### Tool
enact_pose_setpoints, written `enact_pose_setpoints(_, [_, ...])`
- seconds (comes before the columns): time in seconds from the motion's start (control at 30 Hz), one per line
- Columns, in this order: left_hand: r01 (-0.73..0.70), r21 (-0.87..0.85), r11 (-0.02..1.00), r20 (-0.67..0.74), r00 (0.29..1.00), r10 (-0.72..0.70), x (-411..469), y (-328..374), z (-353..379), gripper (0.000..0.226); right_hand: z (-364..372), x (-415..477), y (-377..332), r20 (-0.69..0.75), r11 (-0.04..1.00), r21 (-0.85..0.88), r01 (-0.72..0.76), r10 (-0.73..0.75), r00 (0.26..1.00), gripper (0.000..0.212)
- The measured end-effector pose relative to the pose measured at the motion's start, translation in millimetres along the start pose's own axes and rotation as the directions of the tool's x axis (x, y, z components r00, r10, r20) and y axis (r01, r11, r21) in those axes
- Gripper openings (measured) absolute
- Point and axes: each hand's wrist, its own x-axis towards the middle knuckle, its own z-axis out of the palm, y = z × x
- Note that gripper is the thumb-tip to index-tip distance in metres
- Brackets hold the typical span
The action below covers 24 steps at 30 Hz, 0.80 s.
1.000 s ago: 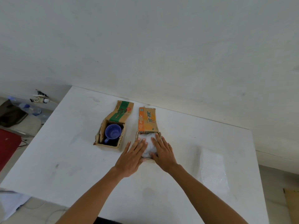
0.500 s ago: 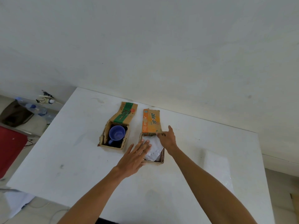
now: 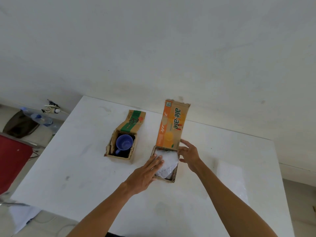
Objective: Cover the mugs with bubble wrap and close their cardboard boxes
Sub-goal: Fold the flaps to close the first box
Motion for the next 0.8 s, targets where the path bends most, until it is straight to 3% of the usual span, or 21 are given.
enact_pose_setpoints(0.1, [0.055, -0.054, 0.997, -0.096, 0.994, -0.060, -5, 12, -4, 0.081, 0, -10, 2, 0.000, 0.984, -0.095, 0.151, -0.152, 0.988, 0.053])
enact_pose_setpoints(0.2, [0.206, -0.268, 0.941, -0.231, 0.935, -0.270, -16, 25, -7, 0.092, -5, -18, 17, 0.007, 0.932, -0.243, 0.269, -0.276, 0.961, 0.061])
enact_pose_setpoints(0.3, [0.331, -0.437, 0.837, -0.185, 0.877, -0.444, -18, 25, -9, 0.112, -13, -27, 33, 0.011, 0.908, -0.342, 0.243, -0.254, 0.967, 0.059])
enact_pose_setpoints(0.47, [0.235, -0.373, 0.897, -0.016, 0.966, -0.260, -20, 13, -9, 0.132, -8, -58, 42, 0.111, 0.934, -0.286, 0.213, -0.189, 0.976, 0.029])
enact_pose_setpoints(0.63, [0.267, -0.359, 0.894, 0.170, 0.961, -0.219, -20, 6, -2, 0.134, -2, -70, 67, 0.316, 0.867, -0.411, 0.281, -0.153, 0.936, 0.111])
enact_pose_setpoints(0.8, [0.300, -0.424, 0.855, 0.256, 0.945, -0.204, -18, 8, -11, 0.133, 4, -73, 72, 0.247, 0.830, -0.468, 0.303, -0.206, 0.947, 0.112])
